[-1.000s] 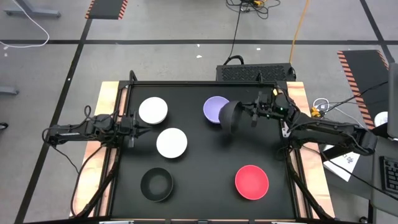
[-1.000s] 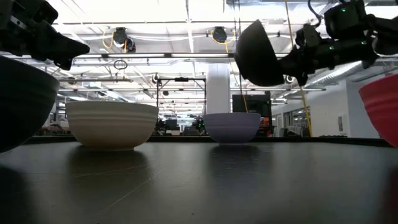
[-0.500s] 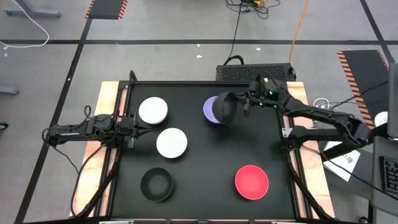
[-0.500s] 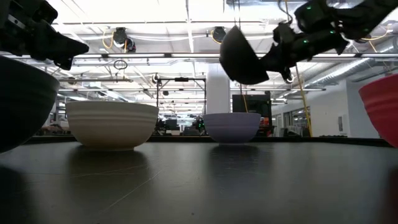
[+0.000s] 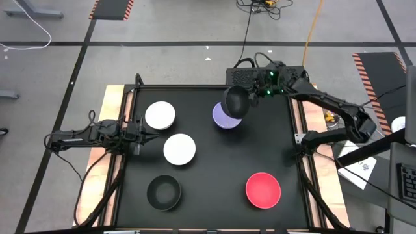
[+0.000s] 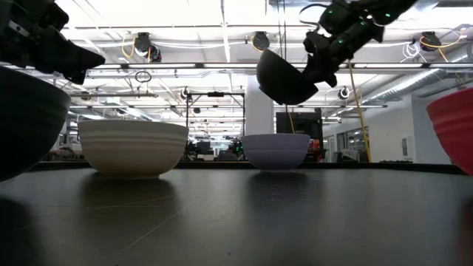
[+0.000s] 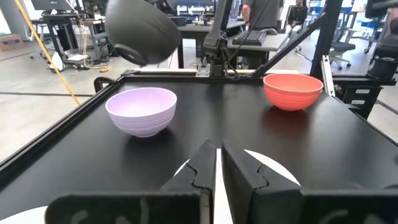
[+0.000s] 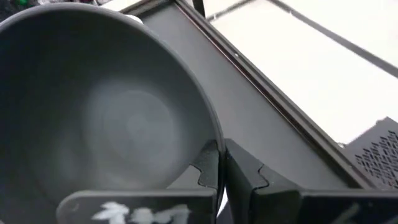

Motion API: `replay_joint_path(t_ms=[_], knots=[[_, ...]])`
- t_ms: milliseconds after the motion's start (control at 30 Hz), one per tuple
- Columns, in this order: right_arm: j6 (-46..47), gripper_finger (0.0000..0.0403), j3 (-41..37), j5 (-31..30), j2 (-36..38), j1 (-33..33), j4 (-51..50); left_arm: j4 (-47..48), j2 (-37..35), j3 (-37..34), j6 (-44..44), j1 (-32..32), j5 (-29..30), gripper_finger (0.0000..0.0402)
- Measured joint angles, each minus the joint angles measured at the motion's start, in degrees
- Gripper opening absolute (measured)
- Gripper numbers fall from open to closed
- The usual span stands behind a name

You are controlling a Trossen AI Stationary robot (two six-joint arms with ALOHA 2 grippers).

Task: Nest bowls inside each other
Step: Stack the top black bowl on top of the purple bowl

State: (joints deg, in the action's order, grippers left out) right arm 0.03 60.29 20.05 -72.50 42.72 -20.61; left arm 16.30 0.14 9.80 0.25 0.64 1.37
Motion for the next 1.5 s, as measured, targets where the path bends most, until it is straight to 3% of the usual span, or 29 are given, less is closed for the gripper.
replay_joint_path(t_ms=[400,967,1500], knots=[[-4.9,0.0000,18.7,-0.3,-15.3,1.3,-19.5,0.2,0.0,0.0,0.1,0.0,0.0,0.0026],[-6.7,0.0000,27.8,-0.7,-24.9,-3.5,-28.7,-0.4,0.0,0.0,1.0,0.0,-0.3,0.0026],[-7.8,0.0000,34.2,-8.1,-33.2,-6.1,-37.0,-0.7,0.0,0.0,1.0,0.0,-0.5,0.0026]])
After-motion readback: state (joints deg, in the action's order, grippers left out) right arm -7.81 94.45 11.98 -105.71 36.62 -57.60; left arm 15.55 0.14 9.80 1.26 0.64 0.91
